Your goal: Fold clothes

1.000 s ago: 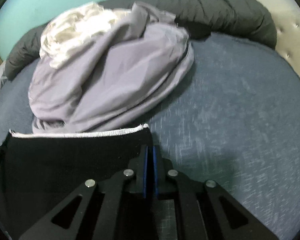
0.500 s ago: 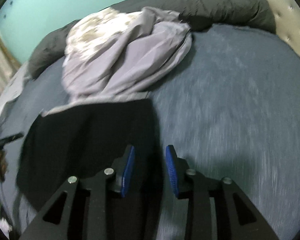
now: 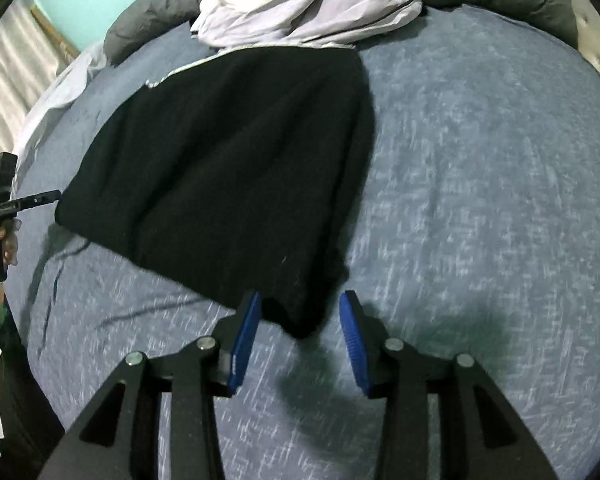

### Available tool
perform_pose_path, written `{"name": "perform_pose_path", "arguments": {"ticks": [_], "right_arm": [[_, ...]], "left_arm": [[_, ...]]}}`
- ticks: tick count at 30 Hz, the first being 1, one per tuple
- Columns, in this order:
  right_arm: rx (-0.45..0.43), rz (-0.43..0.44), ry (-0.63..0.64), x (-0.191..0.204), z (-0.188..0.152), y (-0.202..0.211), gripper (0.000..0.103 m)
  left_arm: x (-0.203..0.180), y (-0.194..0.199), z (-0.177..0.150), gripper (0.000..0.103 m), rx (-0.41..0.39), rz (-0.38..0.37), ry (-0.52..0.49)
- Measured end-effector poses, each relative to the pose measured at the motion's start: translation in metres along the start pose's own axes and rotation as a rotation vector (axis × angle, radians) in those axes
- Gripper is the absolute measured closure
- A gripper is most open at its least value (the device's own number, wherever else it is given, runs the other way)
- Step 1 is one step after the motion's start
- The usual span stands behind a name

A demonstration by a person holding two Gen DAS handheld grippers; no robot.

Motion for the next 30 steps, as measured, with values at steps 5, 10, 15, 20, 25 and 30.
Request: {"name": "perform_pose_path", "arguments": {"ticks": [5, 10, 15, 20, 25, 30], "right_arm": [[0.025, -0.061, 0.041, 0.006, -0.007, -0.014, 0.061], [0.013, -0.068, 0.038, 0.014, -0.004, -0.023, 0.063], [-0.036, -0.078, 0.067, 0.020, 0.005, -0.019, 0.096], [-0.071, -0.101, 0.079, 0.005, 0.006, -0.006, 0.098], [-0.107, -0.098, 0.032, -0.017, 0.003, 0.009, 0.098], [-0.079, -0.101, 0.016, -0.023, -0.010, 0.000, 0.098]], "left_arm": [[-0.009, -0.008, -0.021, 0.058, 0.030, 0.003, -0.015], [-0.009, -0.017, -0.024, 0.059, 0.022, 0.017, -0.003], [-0.010, -0.023, -0.024, 0.090, 0.034, 0.061, -0.052], [-0.005, -0.017, -0.020, 0.097, 0.002, 0.085, -0.074], [0.003, -0.010, -0.019, 0.097, -0.021, 0.094, -0.071], [0.005, -0.014, -0.017, 0.097, -0.010, 0.088, -0.048]]}}
Point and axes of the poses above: each gripper's, at about its wrist camera, not at the fingertips, and y roughly against the way its jaws point, x to its left, z to its top, the point moved 8 cm from there along -y, roughly the way its jaws point, and after that the axes turned 7 degrees about -x, right-handed, at the moved point
